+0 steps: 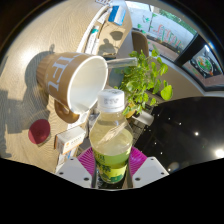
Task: Pour water
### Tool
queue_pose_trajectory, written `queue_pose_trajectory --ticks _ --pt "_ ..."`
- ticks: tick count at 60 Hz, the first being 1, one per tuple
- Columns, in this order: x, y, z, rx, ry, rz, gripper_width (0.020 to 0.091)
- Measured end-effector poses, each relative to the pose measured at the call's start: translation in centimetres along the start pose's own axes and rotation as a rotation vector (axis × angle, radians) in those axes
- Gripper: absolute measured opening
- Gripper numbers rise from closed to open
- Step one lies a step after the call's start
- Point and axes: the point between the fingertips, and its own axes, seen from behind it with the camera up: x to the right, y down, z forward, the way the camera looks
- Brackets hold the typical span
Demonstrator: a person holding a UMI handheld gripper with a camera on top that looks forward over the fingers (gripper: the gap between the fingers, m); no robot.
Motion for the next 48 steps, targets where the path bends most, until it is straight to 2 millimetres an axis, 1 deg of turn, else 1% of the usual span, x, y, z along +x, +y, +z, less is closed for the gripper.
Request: queue_pose_trajectory --ticks 3,7,14,18,21,23,29,36,42,48 --pt "0.3 0.4 -0.2 0.003 -0.003 0.054 0.0395" --pt "0.6 1.3 -0.7 0.009 -0.039 0.206 0.0397" --pt "1.7 3.0 -2.1 0.03 -0.11 0.557 0.04" --pt "2.5 4.6 -2.3 0.044 -0.142 0.768 0.04" --pt "2.6 5.0 -2.8 0.057 -0.174 0.923 0.0401" --pt "2.3 5.5 -2.7 0.063 -0.201 1.032 0.0399" --pt "0.4 5.2 -2.6 0.103 -0.32 1.34 0.0401" --pt "-3.3 3.9 -1.8 0.126 -0.441 1.609 0.0398" --pt "-6.2 2.3 -1.3 0.166 -0.52 1.745 0.04" --pt "-8.4 0.6 -0.5 0.193 -0.546 1.81 0.0398"
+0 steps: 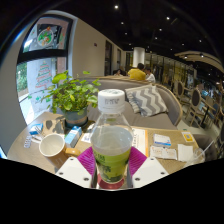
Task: Pour water
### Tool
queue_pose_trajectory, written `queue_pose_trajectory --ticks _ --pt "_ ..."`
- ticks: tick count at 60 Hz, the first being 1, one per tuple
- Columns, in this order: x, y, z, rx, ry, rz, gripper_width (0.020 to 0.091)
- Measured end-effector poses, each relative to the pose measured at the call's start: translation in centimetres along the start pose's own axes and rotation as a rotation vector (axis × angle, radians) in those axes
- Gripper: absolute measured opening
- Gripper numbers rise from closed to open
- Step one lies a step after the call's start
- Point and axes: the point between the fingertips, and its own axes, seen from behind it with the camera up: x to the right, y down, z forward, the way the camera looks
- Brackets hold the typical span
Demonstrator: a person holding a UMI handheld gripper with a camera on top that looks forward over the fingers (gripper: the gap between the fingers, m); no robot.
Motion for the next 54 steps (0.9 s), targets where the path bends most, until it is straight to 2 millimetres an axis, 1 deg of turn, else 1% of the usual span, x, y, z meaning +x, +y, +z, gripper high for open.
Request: queue_pose_trajectory --ticks 8,14,15,16,21,28,31,32,33,34,36,37,38,39,40,42,44,47,54 --pt "-0.5 3.0 2.1 -0.022 -0.027 0.051 0.0398" --pt "-0.4 5.0 3.2 -0.038 -0.019 0.058 0.0403" --pt "-0.5 5.5 3.1 -0.041 -0.021 0.052 0.0416" --pt "-0.5 4.9 3.3 -0.013 -0.023 0.051 0.0407" --pt "-0.4 5.0 3.2 -0.001 -0.012 0.05 0.0412" --pt "-0.3 5.1 2.8 0.006 -0.003 0.067 0.0503" --pt "-0.1 5.6 2.8 -0.021 0.005 0.066 0.0551" --pt "-0.1 5.9 2.8 -0.039 0.008 0.067 0.0585" --pt "-0.1 6.1 2.6 -0.054 0.01 0.068 0.0634" --pt "-0.2 6.2 2.5 -0.064 0.01 0.071 0.0701" --pt "-0.1 6.2 1.9 -0.08 0.015 0.079 0.0847" --pt "-0.1 6.3 1.6 -0.087 0.02 0.084 0.0867" --pt "0.0 6.3 1.3 -0.097 0.027 0.088 0.0837" --pt "0.1 6.4 0.8 -0.107 0.035 0.092 0.0823" --pt "0.2 6.4 0.3 -0.116 0.045 0.096 0.0825" --pt "0.4 6.4 -0.7 -0.13 0.062 0.101 0.0856" --pt "0.3 6.3 -1.9 -0.147 0.076 0.102 0.0864" --pt "-0.1 6.2 -4.0 -0.173 0.087 0.103 0.0859" --pt "-1.4 5.1 -10.1 -0.191 0.115 0.096 0.0856"
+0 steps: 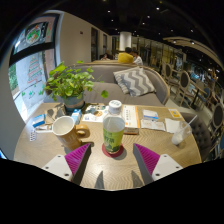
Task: Pour water
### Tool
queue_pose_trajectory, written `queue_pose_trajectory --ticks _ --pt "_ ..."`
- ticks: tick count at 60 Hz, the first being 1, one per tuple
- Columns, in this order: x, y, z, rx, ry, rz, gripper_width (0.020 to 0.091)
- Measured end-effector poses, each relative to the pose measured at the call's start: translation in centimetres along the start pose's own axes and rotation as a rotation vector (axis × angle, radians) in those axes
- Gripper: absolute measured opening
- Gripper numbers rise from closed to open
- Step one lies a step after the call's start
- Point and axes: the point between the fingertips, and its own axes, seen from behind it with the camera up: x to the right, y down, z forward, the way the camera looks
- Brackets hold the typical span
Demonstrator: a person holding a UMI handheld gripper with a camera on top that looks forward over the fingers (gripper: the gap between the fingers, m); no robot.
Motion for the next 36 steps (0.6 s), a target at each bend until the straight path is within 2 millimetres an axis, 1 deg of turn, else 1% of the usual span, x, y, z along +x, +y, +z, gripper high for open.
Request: queue_pose_trajectory --ticks 3,6,9,12,17,22,28,36 --pt "-0.3 -0.1 -2.6 -0.002 0.013 -0.003 0.0862" --pt "-0.7 0.0 -5.1 -0.001 0.028 -0.009 0.0853" --pt "-0.9 0.1 -7.3 0.004 0.052 -0.007 0.0855" --pt "-1.2 0.2 -9.3 0.006 0.067 -0.002 0.0855" --pt "-1.6 0.3 -11.7 0.009 0.081 0.023 0.0854" --pt "-1.8 0.2 -13.3 0.02 0.086 0.045 0.0853" --pt "-1.1 0.3 -14.4 0.026 0.101 0.062 0.0853" --pt "-0.5 0.8 -15.4 0.039 0.111 0.028 0.0853"
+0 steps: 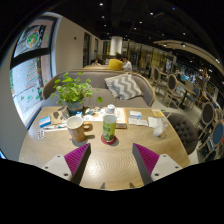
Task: Pour water
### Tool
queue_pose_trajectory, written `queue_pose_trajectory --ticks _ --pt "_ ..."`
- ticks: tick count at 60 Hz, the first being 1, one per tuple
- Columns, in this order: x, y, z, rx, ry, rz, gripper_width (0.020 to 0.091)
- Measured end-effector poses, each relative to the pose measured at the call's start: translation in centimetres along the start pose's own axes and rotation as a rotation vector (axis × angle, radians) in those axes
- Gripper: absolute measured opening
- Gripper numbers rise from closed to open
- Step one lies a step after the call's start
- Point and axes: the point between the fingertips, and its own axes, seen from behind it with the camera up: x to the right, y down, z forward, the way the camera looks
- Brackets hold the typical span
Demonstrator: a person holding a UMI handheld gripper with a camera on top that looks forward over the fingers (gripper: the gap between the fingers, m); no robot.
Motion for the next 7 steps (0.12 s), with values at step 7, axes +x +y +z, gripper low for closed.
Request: queue_pose_trajectory --ticks 7 --pt "-0.08 -0.15 -0.71 0.015 -0.035 -0.004 0.0853"
